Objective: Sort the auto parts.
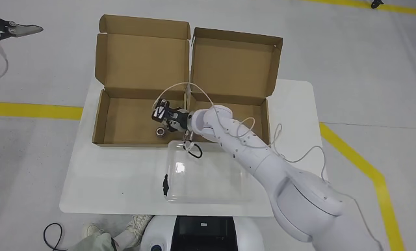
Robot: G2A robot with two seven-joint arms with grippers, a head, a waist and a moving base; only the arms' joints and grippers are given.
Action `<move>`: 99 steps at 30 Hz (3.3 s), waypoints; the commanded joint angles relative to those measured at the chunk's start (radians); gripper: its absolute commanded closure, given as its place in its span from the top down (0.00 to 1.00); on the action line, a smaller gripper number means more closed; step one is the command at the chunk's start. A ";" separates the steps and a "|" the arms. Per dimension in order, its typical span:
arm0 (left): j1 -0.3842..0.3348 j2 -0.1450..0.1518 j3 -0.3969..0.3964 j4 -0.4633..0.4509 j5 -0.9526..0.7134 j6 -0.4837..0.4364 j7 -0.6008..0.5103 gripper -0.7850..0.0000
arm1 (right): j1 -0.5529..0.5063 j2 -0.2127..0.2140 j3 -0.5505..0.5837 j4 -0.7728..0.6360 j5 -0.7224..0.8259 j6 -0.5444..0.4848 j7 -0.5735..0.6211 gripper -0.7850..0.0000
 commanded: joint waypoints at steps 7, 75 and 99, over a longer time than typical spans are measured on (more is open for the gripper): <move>0.000 0.000 0.000 0.000 0.000 0.000 0.000 1.00 | 0.020 -0.040 -0.004 0.082 -0.006 -0.009 -0.022 0.35; 0.000 0.000 0.000 0.000 0.000 0.000 0.000 1.00 | -1.118 0.416 0.901 -1.405 -0.427 -0.092 -0.217 1.00; 0.000 0.000 0.000 0.000 0.000 0.000 0.000 1.00 | -1.564 0.447 1.099 -1.647 -0.457 0.250 -0.419 1.00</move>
